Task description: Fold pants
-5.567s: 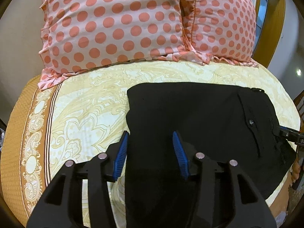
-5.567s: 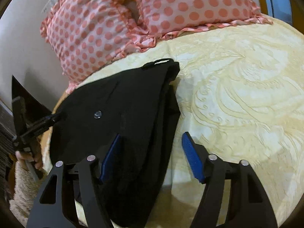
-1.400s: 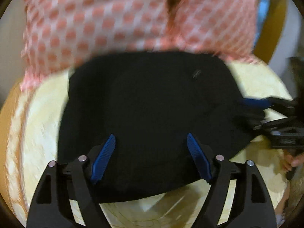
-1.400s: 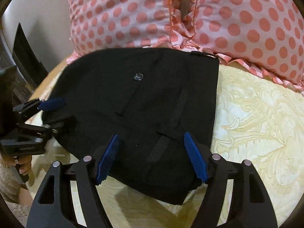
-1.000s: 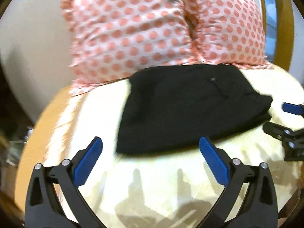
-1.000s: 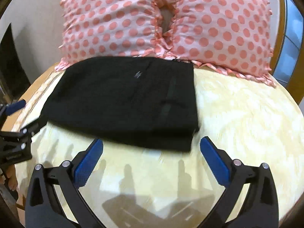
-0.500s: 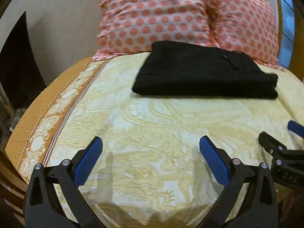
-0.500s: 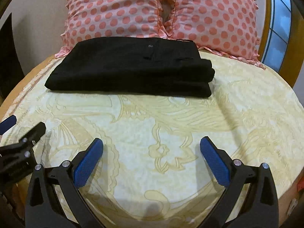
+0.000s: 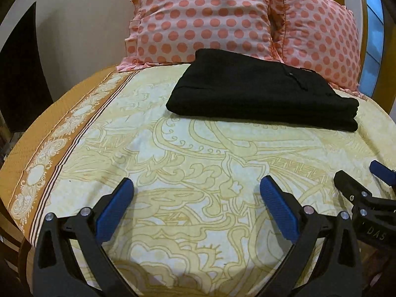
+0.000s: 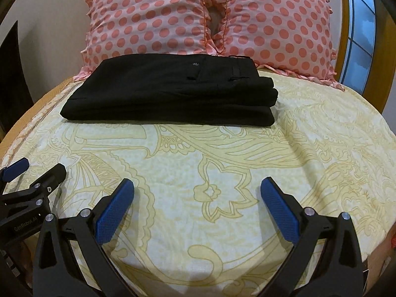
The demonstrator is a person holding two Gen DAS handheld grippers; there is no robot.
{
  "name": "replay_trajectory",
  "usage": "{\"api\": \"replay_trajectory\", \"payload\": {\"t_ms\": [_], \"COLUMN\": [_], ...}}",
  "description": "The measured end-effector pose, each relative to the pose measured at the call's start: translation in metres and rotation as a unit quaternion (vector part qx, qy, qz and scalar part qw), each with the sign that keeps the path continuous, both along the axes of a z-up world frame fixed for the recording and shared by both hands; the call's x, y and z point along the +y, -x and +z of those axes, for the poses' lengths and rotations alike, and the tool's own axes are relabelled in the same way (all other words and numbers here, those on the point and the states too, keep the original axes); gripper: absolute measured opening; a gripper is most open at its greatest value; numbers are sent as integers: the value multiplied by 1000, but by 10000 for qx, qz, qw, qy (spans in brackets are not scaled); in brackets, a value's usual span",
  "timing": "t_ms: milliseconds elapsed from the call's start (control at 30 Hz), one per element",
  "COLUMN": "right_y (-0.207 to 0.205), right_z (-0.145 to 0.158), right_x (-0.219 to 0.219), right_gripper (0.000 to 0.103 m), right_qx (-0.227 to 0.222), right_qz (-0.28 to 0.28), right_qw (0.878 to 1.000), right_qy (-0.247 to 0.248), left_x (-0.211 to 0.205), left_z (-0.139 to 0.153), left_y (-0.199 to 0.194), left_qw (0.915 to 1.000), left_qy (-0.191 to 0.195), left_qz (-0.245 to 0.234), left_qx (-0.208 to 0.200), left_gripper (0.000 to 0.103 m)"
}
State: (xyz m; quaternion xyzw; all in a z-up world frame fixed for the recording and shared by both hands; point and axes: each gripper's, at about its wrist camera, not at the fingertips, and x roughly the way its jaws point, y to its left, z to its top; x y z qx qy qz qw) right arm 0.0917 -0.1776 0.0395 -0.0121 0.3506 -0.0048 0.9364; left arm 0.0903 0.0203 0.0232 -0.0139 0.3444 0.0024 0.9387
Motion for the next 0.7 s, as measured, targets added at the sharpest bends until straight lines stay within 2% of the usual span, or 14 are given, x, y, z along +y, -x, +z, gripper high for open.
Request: {"api": "replay_trajectory", "payload": {"t_ms": [700], "right_y": [0], "right_z": [0], "right_x": [0], "right_gripper": [102], "right_qx": [-62], "right_qz": [-43], "right_qw": [10000], "right_qy": [0], "left_x": [0], "left_z": [2], "left_y": [2], "left_qw": [9999], "left_qy": [40], "left_qz": [-77], "left_qx": [108], "left_gripper": [101]}}
